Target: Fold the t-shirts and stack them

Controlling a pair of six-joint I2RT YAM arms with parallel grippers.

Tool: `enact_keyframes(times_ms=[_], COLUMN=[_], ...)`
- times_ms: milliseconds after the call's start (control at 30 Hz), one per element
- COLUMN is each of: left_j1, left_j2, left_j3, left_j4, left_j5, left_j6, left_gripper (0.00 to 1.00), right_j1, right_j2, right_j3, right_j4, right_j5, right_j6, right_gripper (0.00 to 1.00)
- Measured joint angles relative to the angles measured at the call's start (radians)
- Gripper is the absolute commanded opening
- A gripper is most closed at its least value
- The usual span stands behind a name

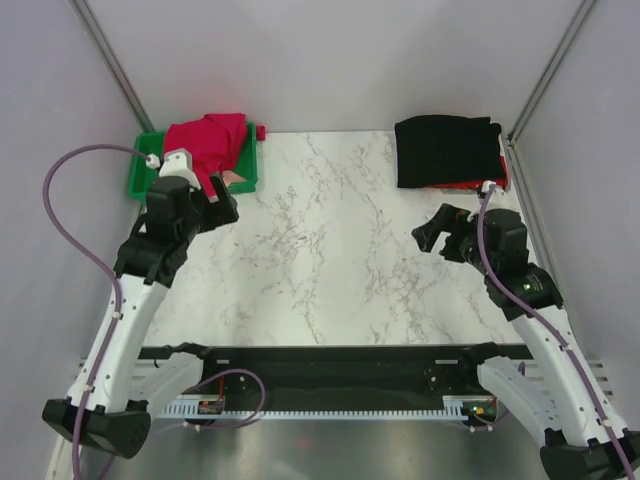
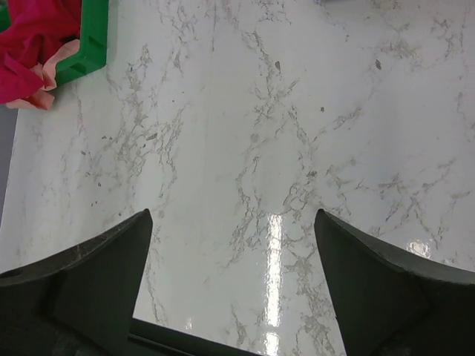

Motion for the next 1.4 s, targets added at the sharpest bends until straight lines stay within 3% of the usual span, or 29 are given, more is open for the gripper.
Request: enact_keyframes(times_ms=[100,233,367,533,833,1100,1400], left_j1=[0.022,0.185,0.375,0.468,0.641,0.684,0.686], left_j2=[0.089,0.244,0.399,0.613,0.705,0.784,0.863], left_j3=[0.067,0.125,0.137,0.195,0.138,0.01,0.002], left_j4=[0.006,0.051,0.108,0.166,0.336,0.534,0.719], left_j5=[-0.039,-0.014,0.037,0.064,0.15,0.249,0.299], left_j6=[0.0,-0.022,-0.072,-0.117,-0.294,-0.364,-0.418], left_gripper=[1.0,0.94,0.87,0.79,0.68,0.65,0.61], right_j1=[0.0,0.0,0.0,0.0,0.0,0.0,0.0], right_j2=[-0.031,-0.08,-0.03,0.058,0.167,0.237,0.27], right_j3=[-0.008,-0.059,-0.103,-0.173,-0.235,-0.31,-0.333], right_j4=[0.003,0.007,0.034,0.084,0.197,0.28,0.337], right_j5=[0.0,-0.023,-0.068,-0.118,-0.164,-0.185,-0.195], right_j6=[-0.006,-0.006,-0.006,-0.011,-0.034,-0.052,-0.059], right_gripper=[0.98,0.98,0.98,0.98,0.98,0.98,0.98])
